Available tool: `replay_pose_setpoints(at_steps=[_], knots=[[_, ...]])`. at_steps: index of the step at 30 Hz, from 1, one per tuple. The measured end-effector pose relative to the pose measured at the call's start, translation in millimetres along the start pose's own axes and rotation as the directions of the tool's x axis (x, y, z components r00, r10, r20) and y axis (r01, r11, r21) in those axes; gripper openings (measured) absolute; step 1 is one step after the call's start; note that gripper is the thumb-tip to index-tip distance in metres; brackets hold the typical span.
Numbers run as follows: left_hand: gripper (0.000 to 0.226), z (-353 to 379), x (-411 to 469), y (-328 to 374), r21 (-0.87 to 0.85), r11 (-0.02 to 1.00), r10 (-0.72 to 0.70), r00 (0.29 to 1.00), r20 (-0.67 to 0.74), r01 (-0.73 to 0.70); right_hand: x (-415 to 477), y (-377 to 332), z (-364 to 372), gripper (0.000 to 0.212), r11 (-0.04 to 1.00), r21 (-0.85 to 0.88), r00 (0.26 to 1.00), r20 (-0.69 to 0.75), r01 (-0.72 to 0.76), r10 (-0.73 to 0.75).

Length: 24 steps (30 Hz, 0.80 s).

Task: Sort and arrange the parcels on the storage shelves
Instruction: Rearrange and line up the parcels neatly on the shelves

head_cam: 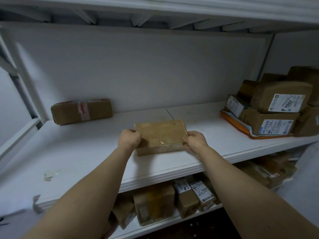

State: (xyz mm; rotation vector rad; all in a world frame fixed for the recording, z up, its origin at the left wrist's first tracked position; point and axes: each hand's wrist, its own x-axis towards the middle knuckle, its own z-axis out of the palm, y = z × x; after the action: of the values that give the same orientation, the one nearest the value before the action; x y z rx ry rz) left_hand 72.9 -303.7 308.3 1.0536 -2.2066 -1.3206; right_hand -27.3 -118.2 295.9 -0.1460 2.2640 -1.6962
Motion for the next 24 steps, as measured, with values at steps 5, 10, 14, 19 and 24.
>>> replay_pose_setpoints(at_steps=[5,10,14,19,24], knots=[[0.024,-2.1,1.3,-5.4,-0.046,0.999,0.03,0.999,0.037,-0.029,-0.2,9.5,-1.2,0.025,1.0,-0.003,1.0,0.007,0.017,-0.017],[0.018,-3.0,3.9,-18.7,-0.23,0.971,-0.067,0.998,0.008,0.067,-0.2,14.4,-5.1,0.02,0.992,0.049,0.991,-0.059,-0.119,0.121],[0.024,-1.3,-4.8,-19.2,-0.373,0.906,-0.213,0.977,0.007,0.2,-2.7,18.1,-6.6,0.046,0.957,0.21,0.973,-0.068,-0.202,0.22],[0.035,6.3,-13.4,-19.5,-0.355,0.903,-0.235,0.97,0.059,0.24,-9.8,20.5,-6.6,0.05,0.964,0.159,0.977,0.014,-0.214,0.215],[0.013,7.8,-15.8,-12.3,-0.365,0.904,-0.202,0.975,0.093,0.222,-14.9,15.0,-13.1,0.021,0.959,0.224,0.985,0.026,-0.174,0.173]])
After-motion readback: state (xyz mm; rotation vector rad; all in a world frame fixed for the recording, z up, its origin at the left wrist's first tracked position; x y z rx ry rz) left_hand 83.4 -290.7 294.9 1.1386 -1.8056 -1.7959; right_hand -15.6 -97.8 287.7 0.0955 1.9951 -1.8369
